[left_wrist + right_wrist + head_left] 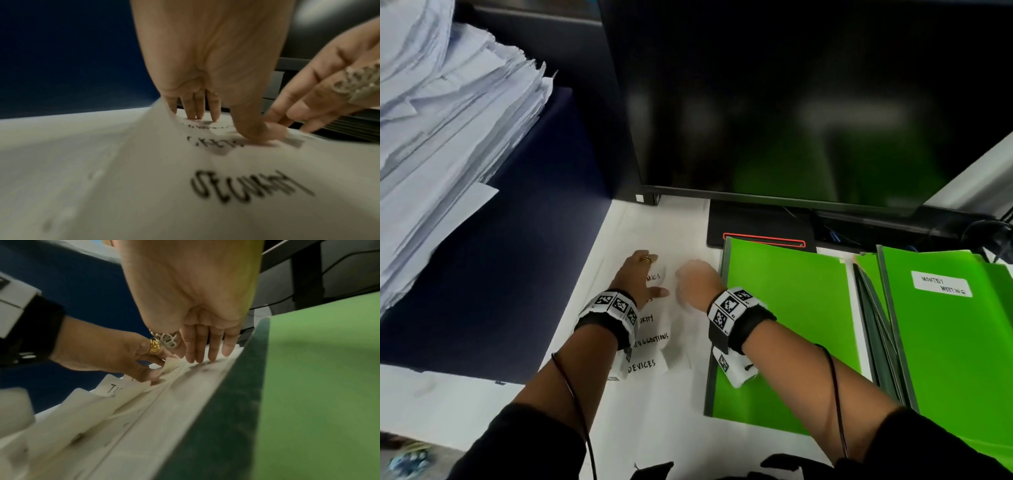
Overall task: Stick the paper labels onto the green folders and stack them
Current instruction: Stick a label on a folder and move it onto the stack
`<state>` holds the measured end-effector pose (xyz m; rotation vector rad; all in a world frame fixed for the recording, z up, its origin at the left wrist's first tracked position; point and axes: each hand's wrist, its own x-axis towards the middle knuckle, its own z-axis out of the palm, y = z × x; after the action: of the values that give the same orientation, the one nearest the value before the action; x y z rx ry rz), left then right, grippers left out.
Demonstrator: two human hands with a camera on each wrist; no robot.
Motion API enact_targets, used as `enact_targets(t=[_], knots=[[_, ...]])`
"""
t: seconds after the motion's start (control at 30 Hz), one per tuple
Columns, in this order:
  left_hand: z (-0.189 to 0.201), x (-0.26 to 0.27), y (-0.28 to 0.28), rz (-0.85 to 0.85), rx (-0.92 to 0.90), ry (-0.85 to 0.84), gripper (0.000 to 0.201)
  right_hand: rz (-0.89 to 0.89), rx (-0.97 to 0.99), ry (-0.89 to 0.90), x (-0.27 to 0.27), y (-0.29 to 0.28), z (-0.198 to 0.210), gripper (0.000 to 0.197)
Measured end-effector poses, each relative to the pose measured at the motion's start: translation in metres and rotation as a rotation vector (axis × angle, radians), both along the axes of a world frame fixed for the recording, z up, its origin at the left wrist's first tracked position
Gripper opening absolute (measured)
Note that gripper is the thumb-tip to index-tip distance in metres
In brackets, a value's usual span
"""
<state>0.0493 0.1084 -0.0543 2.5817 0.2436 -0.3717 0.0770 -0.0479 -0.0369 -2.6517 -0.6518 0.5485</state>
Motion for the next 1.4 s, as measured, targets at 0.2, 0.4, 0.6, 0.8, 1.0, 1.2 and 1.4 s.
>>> enact_targets(t=[0.2, 0.4, 0.6, 0.8, 1.0, 1.2, 1.4], knots=[[0.013, 0.008, 0.004, -0.19, 0.236, 0.125, 0.101, -0.079, 0.027, -0.017, 0.007, 0.01, 0.0, 0.032], [0.015, 0.004, 0.003, -0.194, 0.228, 0.072, 0.097, -0.244, -0.105, 0.012, 0.011, 0.038, 0.002, 0.042], [0.029, 0.008, -0.001, -0.207, 0.238, 0.145, 0.096, -0.361, 0.012, 0.152, 0.019, 0.032, 0.008, 0.026], [0.05, 0.023, -0.022, -0.02, 0.115, -0.07, 0.03, -0.502, 0.267, 0.052, 0.026, -0.008, 0.034, 0.023], [0.058, 0.043, -0.064, -0.012, -0.141, -0.151, 0.021, -0.68, 0.402, -0.02, 0.033, -0.069, 0.031, 0.017], [0.056, 0.052, -0.121, 0.041, -0.287, -0.211, 0.022, -0.865, 0.4, -0.076, 0.029, -0.129, 0.015, 0.043], [0.056, 0.064, -0.171, -0.079, -0.153, -0.129, 0.017, -1.007, 0.291, -0.072, 0.015, -0.176, 0.008, 0.046]])
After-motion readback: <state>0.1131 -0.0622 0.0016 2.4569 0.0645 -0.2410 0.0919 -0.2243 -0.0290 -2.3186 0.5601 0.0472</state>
